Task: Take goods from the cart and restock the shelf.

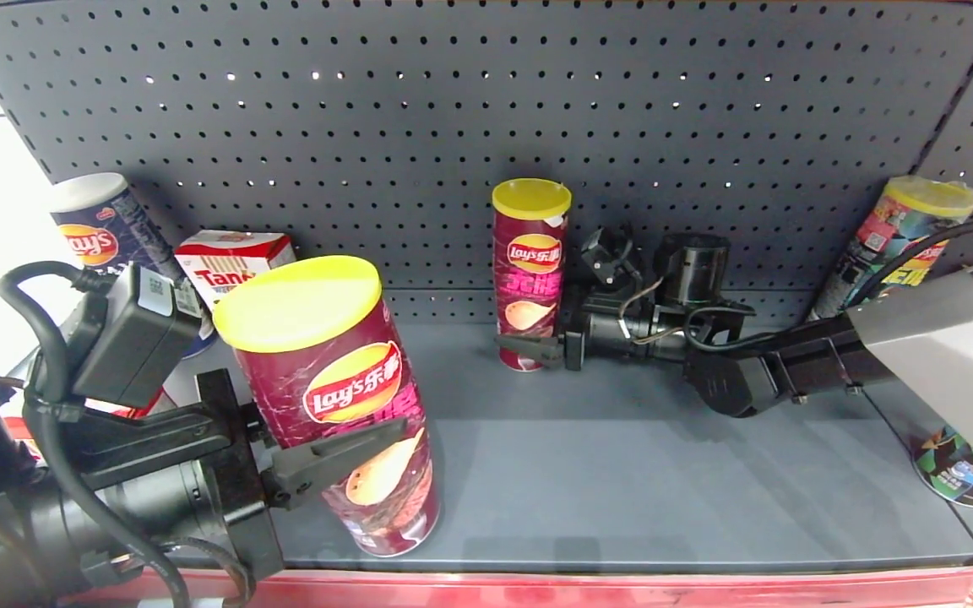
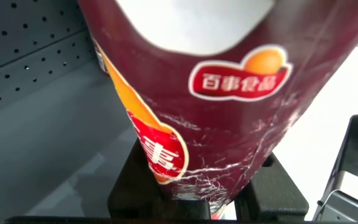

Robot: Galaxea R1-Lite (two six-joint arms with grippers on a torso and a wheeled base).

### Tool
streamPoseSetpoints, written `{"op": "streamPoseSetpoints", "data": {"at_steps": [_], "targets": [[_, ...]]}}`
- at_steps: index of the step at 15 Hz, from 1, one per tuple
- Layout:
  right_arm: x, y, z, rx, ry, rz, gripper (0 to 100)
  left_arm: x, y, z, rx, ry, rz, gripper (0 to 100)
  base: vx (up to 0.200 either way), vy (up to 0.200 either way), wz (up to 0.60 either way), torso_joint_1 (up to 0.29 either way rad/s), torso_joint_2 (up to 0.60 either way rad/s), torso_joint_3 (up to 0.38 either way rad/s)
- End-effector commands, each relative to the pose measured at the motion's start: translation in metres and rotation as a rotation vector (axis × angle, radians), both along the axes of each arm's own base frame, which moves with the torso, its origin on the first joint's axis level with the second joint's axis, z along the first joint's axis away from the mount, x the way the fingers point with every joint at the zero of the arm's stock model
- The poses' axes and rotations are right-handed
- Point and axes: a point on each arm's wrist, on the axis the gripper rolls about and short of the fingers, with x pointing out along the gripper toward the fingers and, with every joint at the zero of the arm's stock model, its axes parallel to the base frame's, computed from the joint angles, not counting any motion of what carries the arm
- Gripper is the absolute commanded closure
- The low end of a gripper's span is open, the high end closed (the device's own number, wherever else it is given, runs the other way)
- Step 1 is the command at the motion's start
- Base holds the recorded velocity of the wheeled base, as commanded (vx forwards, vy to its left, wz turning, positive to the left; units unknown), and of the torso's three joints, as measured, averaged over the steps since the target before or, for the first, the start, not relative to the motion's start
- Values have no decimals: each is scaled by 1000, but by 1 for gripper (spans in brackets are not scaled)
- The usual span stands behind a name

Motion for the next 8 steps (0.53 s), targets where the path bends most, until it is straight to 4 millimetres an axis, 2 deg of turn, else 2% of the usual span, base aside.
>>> {"op": "streamPoseSetpoints", "data": {"at_steps": [1,2,3,8], "targets": [[5,4,-7,-2,4,9,0,1,0,-1,2,3,1,100,0,0,0,0,0,0],[5,4,-7,-1,4,13,0,2,2,0,2,0,13,100,0,0,0,0,0,0],[6,4,-6,2,0,15,100,2,2,-1,3,3,15,100,0,0,0,0,0,0],[3,2,4,12,-18,33,100,5,1,-1,-3,-5,15,100,0,0,0,0,0,0]]}}
